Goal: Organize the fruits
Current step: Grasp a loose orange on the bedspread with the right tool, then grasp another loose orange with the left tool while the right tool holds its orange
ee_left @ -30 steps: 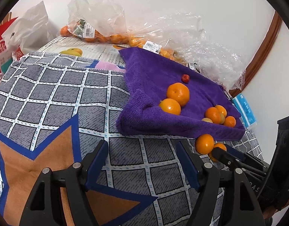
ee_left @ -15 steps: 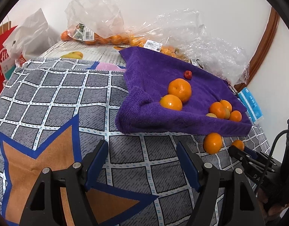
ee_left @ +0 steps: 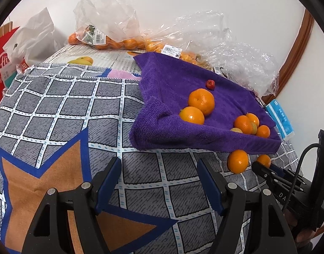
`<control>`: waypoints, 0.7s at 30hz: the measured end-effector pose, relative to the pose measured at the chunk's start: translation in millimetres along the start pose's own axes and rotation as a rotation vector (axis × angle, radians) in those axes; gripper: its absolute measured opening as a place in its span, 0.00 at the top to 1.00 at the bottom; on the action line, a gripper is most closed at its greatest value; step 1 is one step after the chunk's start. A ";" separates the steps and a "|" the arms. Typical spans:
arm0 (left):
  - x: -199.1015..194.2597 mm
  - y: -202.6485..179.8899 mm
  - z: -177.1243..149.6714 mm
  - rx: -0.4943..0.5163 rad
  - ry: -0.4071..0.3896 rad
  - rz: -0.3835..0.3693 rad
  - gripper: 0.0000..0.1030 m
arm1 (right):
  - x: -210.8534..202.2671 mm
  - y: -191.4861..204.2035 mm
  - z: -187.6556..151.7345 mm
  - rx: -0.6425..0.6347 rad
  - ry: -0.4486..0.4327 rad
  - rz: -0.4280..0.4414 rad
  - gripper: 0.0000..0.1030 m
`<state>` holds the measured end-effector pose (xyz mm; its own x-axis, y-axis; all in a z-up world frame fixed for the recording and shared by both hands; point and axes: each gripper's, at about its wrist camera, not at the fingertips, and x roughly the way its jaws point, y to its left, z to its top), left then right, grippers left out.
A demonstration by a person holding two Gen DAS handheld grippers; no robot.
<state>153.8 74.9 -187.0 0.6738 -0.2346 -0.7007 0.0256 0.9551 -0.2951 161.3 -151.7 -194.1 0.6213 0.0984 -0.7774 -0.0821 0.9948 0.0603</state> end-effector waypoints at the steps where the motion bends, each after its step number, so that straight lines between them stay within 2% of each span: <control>1: 0.0 0.6 -0.1 0.000 -0.001 -0.002 0.31 | 0.1 0.6 0.0 0.001 0.000 0.003 0.67; 7: -4.7 4.3 -1.0 -0.013 0.004 -0.083 0.32 | -3.0 -2.6 -1.6 0.008 -0.011 0.019 0.67; 12: -17.1 -12.9 1.1 0.051 0.010 -0.067 0.33 | -12.1 -9.3 -4.7 0.010 -0.042 0.036 0.67; 15: -26.4 -26.9 6.2 0.071 0.012 -0.092 0.31 | -16.5 -15.4 -7.0 -0.003 -0.054 0.005 0.67; 18: -23.5 -40.9 10.8 0.083 0.046 -0.140 0.31 | -21.5 -27.0 -8.4 0.016 -0.073 -0.005 0.67; 21: -18.6 -54.2 8.3 0.123 0.045 -0.127 0.30 | -25.4 -36.1 -10.2 0.031 -0.087 -0.028 0.67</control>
<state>146.0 29.0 -152.6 0.6255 -0.3602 -0.6921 0.2002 0.9315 -0.3039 140.6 -190.4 -182.9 0.6881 0.0713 -0.7221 -0.0403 0.9974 0.0601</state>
